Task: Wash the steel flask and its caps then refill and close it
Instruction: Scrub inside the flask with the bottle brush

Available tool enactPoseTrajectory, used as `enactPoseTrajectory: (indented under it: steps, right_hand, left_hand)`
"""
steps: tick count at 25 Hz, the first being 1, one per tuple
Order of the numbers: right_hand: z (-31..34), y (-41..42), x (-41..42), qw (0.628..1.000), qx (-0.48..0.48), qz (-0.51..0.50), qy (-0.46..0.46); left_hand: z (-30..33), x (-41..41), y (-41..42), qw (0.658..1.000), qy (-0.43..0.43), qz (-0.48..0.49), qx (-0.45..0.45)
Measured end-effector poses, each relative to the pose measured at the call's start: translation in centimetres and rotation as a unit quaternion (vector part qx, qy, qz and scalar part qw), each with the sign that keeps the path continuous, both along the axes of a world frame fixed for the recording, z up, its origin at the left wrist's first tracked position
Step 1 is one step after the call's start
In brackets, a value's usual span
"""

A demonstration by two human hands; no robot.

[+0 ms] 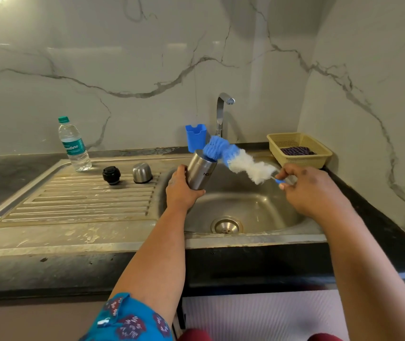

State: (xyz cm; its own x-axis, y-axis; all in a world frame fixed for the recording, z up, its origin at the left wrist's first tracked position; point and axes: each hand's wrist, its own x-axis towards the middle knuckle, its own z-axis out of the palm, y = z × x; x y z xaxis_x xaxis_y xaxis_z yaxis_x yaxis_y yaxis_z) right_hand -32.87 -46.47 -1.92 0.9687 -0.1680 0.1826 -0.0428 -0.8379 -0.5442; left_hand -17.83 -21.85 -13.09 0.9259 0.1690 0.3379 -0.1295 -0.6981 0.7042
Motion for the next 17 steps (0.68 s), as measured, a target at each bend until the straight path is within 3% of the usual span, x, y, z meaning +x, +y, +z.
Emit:
enactPoseTrajectory:
  steps: [4,8,12,17]
  right_hand:
    - [-0.5,0.7,-0.5,1.000,-0.005,0.029,0.006]
    - [-0.1,0.4,0.0,1.000,-0.014,-0.004,-0.004]
    - [-0.8,1.6,0.0,0.999,-0.008,0.040,0.005]
    - [-0.1,1.0,0.3,1.000,-0.012,0.001,-0.004]
  left_hand:
    - [-0.1,-0.1,0.0,1.000,0.011,0.021,0.001]
    - [0.2,-0.2,-0.2,1.000,0.011,0.014,0.023]
    - [0.3,-0.4,-0.4,0.999,0.022,0.027,0.007]
    - [0.4,-0.4,-0.3,1.000,0.011,0.020,0.021]
